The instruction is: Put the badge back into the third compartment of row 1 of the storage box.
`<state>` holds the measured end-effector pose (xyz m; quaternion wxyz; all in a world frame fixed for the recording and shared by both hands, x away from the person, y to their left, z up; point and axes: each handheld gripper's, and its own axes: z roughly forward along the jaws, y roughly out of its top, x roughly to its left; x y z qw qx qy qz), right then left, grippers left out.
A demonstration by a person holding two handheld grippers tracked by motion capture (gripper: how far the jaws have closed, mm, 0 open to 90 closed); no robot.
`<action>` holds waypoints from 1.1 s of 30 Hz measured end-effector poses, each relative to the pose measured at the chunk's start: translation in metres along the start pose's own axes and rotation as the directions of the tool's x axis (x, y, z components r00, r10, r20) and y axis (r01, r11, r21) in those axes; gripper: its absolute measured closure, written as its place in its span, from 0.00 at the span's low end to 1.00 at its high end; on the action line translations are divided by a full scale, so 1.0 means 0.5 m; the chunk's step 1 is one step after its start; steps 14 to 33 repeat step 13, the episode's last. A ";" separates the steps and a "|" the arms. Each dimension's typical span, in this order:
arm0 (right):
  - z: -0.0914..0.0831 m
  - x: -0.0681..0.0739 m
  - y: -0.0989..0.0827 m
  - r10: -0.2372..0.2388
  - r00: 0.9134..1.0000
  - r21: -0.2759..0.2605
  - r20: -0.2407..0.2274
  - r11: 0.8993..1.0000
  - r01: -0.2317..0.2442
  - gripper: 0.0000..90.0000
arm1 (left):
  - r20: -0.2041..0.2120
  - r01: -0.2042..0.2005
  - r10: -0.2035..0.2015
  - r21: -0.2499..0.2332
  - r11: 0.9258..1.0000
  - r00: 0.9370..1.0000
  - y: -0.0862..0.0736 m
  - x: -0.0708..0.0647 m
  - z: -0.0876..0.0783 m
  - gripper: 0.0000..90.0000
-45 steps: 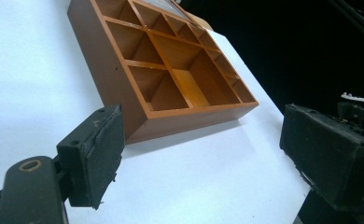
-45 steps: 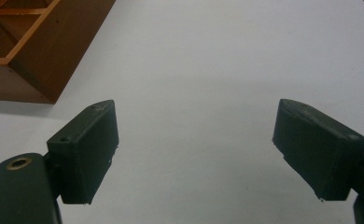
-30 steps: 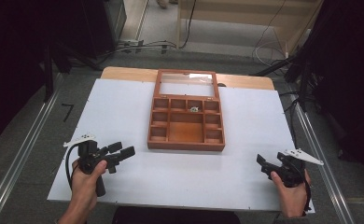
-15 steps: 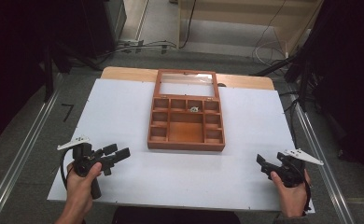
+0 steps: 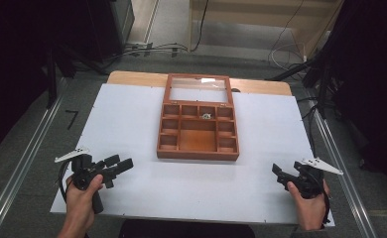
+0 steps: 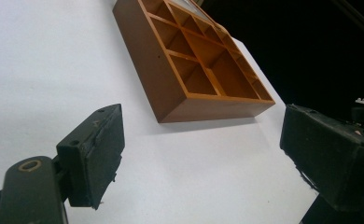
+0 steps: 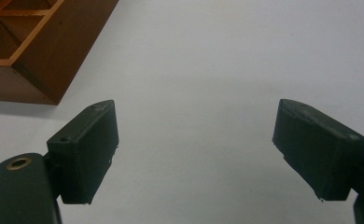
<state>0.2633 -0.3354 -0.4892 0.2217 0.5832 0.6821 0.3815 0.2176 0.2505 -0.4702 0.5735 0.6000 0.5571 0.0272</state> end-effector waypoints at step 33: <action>-0.006 0.000 0.002 0.006 1.000 -0.007 -0.026 1.000 -0.006 0.13 | -0.020 0.034 -0.035 -0.033 0.999 0.999 -0.001 0.026 -0.029 0.15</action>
